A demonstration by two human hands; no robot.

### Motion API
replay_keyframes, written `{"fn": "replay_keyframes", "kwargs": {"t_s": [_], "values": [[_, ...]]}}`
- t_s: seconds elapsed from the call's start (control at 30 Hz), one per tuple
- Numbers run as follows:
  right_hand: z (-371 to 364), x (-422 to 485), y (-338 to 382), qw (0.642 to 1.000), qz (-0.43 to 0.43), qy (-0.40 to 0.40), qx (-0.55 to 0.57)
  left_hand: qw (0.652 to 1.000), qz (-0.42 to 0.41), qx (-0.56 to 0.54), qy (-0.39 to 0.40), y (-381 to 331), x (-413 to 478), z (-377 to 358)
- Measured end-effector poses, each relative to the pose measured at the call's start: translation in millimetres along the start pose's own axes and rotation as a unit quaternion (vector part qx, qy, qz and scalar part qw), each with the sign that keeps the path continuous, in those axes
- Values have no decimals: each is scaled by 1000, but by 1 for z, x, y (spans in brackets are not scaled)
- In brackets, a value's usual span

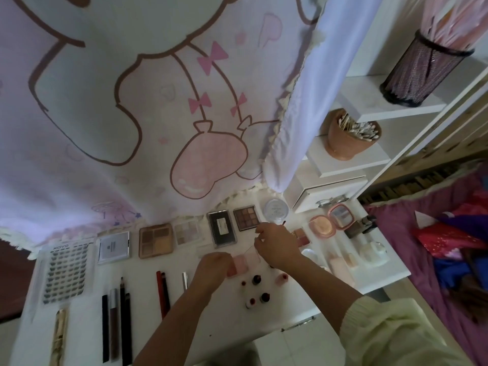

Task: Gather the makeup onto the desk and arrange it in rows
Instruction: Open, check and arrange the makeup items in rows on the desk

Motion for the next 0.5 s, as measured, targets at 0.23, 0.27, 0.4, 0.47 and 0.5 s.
{"fn": "replay_keyframes", "kwargs": {"t_s": [0.23,0.27,0.4,0.47,0.5], "values": [[77,23,-28,994,10,-93,51,992,-108,62,-16,-74,6,0],[87,30,-37,995,11,-96,37,989,-121,78,-19,-83,9,-2],[109,64,-66,996,37,-56,-64,981,-142,119,-48,-104,27,-16],[105,76,-76,991,69,8,-118,981,-141,118,-56,-106,36,-24],[100,82,-81,986,81,43,-138,981,-143,120,-59,-107,42,-29]]}}
Point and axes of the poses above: each hand's wrist, its own x-axis towards the middle knuckle, its own z-axis out of the back of the hand, y = z × x, the point moved 1 cm from there along x, towards the middle knuckle, and after that the axes turned 4 degrees about x, right-handed, at the moved point
